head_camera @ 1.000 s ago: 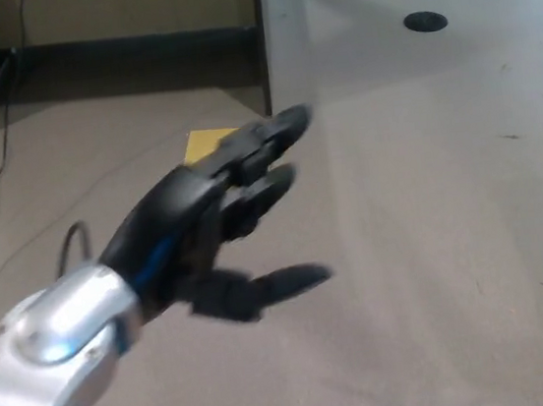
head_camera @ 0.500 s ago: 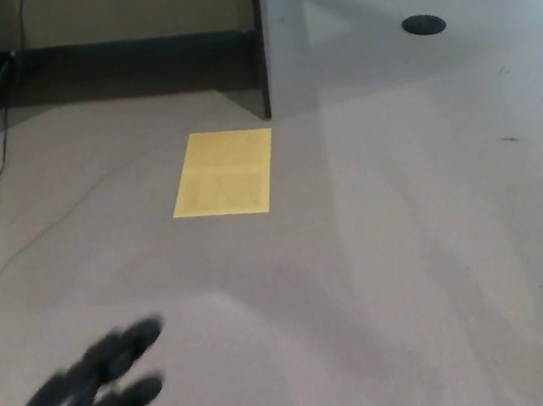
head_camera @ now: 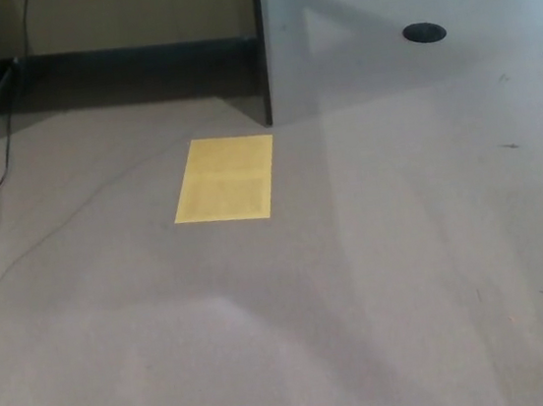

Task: There is a tripod standing in front of the robot and the robot extends its left arm to grab it. It lifts the tripod and passes it to a person.

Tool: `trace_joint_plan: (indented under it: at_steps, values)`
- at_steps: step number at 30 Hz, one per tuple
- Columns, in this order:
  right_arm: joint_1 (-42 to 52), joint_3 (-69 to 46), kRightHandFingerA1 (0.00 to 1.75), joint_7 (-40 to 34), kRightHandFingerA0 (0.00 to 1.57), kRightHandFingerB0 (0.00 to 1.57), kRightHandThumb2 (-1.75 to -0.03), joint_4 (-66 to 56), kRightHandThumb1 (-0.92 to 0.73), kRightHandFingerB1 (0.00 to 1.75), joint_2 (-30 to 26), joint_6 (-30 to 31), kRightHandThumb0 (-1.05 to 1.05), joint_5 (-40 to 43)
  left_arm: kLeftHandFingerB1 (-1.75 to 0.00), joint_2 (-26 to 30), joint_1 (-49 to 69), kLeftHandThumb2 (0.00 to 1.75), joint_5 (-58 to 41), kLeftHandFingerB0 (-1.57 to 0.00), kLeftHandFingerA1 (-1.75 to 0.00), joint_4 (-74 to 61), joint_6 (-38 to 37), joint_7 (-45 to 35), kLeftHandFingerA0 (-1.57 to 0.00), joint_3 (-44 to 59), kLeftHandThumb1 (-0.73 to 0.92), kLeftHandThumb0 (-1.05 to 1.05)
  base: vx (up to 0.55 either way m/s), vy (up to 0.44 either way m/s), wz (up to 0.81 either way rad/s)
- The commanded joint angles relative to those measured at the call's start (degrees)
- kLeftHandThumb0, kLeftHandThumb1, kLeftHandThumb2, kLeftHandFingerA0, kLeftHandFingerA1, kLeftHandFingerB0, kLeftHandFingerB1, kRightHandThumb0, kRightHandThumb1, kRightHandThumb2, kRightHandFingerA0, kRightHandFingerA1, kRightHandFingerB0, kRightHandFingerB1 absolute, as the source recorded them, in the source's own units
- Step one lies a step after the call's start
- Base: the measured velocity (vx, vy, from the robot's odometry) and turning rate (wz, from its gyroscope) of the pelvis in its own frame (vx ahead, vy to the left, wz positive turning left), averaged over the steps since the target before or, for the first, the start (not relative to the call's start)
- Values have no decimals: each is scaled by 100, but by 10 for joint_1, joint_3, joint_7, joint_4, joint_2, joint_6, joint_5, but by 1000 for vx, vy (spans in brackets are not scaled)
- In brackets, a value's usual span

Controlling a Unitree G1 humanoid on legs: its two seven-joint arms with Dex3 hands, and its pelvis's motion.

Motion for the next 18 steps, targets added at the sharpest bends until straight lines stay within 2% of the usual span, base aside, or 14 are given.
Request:
trace_joint_plan:
  at_steps: [1,3,5,6,7,8,10,11,18]
  values:
    - [36,-24,44,-48,37,13,-77,-2,-59,36,-11,-31,-50,16,-32,31,4,65,113,-11,-38,152,-218,108,-15,-23,47,-46,0,0,0]
    - [37,-21,41,-46,29,14,-76,-6,-59,36,-12,-25,-50,11,-33,32,5,65,116,-12,-39,165,-226,103,-17,-30,46,-47,0,0,0]
    - [34,-20,42,-43,29,13,-76,-9,-59,36,-14,-25,-50,9,-33,32,-1,65,115,-12,-39,181,-240,105,-18,-32,46,-46,0,0,0]
    - [28,-22,35,-40,41,17,-61,-10,-69,27,-16,-23,-43,10,-49,32,-10,92,118,-6,-51,187,-240,108,-8,-36,39,-26,0,0,0]
    - [23,-23,35,-37,40,18,-60,-8,-69,28,-16,-23,-44,10,-34,33,-17,67,121,-13,-40,194,-239,109,-20,-40,45,-47,0,0,0]
    - [16,-25,44,-36,33,14,-78,-8,-58,37,-16,-21,-51,12,-34,34,-30,66,121,-14,-40,199,-239,108,-21,-41,46,-47,0,0,0]
    - [9,-31,44,-23,35,14,-78,-11,-58,37,-14,-5,-51,19,-35,35,-44,67,130,-16,-41,210,-246,114,-24,-48,45,-46,0,0,0]
    - [6,-31,36,-25,44,19,-62,-11,-70,28,-16,-7,-43,16,-35,35,-47,67,130,-16,-42,211,-248,115,-24,-50,46,-46,0,0,0]
    - [-18,-38,37,-15,45,19,-62,-7,-70,28,-15,1,-43,16,-34,36,-78,65,110,-17,-39,250,-269,106,-22,-35,48,-43,0,0,0]
